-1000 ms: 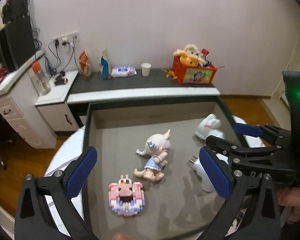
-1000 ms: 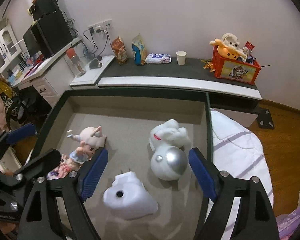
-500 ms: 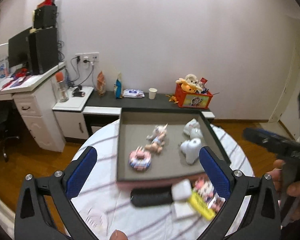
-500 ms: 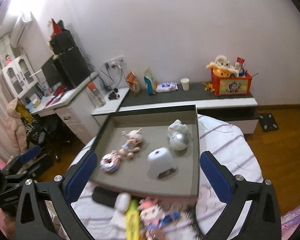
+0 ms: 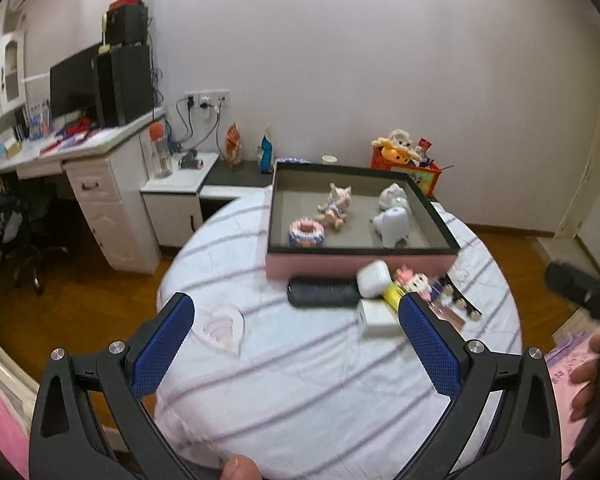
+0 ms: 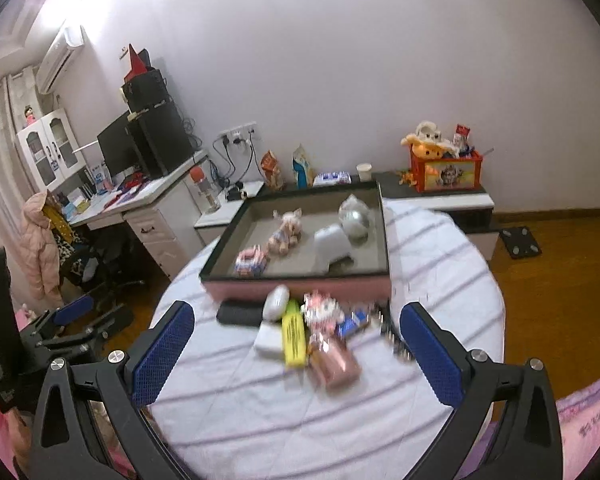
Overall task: Organize rigid objects
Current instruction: 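Withdraw both tools from the box back toward the remaining objects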
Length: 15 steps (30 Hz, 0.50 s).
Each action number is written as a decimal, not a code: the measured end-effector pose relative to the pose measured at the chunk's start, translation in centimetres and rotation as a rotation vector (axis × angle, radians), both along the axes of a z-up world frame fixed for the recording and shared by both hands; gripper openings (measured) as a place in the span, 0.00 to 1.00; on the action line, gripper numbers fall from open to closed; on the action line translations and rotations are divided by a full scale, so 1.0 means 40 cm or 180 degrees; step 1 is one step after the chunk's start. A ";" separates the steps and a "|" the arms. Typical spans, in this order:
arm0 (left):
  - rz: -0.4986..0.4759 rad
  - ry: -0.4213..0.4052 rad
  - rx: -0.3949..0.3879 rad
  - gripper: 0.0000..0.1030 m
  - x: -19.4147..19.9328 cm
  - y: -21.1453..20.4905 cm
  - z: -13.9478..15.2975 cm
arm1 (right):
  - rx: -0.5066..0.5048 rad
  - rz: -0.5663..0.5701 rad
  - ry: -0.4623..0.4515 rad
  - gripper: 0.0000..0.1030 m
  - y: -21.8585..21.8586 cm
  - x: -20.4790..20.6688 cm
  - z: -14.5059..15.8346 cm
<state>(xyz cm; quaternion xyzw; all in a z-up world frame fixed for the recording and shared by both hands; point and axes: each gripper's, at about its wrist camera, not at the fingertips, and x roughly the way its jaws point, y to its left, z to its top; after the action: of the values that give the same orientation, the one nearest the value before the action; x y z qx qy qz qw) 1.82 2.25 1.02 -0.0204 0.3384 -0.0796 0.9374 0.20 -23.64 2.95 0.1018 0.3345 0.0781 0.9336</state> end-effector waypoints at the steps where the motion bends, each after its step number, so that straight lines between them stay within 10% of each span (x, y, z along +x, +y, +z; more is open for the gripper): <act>1: 0.0010 0.0002 -0.0009 1.00 -0.012 0.000 -0.002 | -0.0011 0.0004 0.0023 1.00 0.004 -0.008 -0.007; 15: 0.0108 -0.0018 0.0063 1.00 -0.102 0.007 0.009 | -0.0098 0.0074 0.0066 1.00 0.048 -0.091 -0.041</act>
<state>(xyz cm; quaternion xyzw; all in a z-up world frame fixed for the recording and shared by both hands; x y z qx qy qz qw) -2.28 2.52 1.37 -0.0166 0.3362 -0.0603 0.9397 -3.44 -21.71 1.31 0.0843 0.3466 0.0827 0.9306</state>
